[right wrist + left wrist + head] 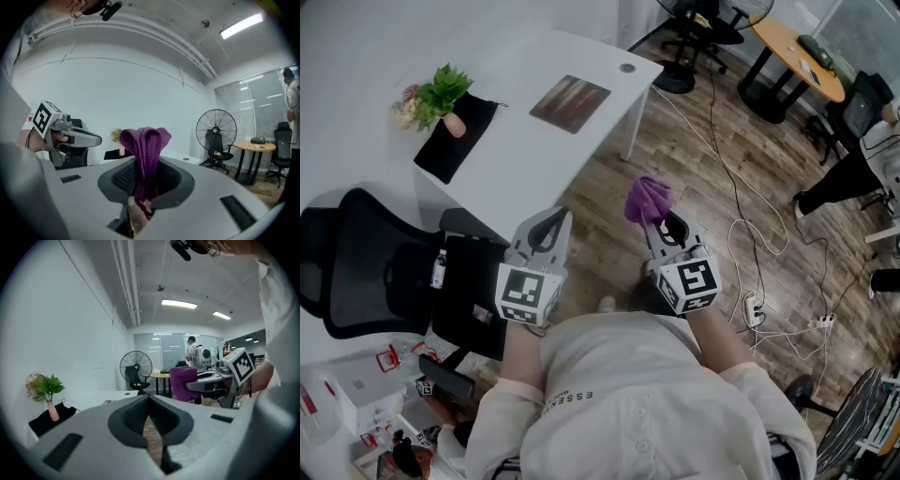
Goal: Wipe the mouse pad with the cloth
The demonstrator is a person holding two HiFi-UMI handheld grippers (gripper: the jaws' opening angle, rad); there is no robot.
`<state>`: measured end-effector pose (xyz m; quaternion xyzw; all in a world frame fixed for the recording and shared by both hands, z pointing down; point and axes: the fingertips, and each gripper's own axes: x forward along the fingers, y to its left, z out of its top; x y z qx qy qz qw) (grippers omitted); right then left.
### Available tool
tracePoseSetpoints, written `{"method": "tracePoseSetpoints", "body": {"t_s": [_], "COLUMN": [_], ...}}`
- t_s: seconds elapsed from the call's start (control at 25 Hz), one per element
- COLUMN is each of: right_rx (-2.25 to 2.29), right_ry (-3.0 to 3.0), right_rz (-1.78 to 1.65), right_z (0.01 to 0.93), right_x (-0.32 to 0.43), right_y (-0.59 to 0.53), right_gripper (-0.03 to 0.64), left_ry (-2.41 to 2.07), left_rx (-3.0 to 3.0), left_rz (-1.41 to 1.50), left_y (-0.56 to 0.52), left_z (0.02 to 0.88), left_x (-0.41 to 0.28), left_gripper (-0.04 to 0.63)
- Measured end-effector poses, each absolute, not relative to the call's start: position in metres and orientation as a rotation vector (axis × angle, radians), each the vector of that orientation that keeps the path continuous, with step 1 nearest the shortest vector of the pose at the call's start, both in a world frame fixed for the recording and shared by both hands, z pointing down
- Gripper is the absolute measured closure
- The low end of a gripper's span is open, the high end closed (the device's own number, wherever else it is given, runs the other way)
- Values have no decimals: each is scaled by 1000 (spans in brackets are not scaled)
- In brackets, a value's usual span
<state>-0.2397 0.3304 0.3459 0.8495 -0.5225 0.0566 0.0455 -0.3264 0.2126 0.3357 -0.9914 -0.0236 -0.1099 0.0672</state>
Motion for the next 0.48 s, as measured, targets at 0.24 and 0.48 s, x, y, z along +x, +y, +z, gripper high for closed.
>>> {"method": "tracePoseSetpoints", "body": {"t_s": [0.24, 0.48], "right_rx": [2610, 2646], "right_ry": [-1574, -1584], "right_rz": [174, 212], "right_z": [347, 353], "right_x": [-228, -217], "right_y": [331, 325], "right_gripper": [529, 529], "left_ry": [-90, -114], "left_rx": [-2990, -2963], "left_rz": [-332, -363], "left_y": [212, 206], "left_z": [336, 344], "left_x": [-314, -307], "left_gripper": [594, 594]}}
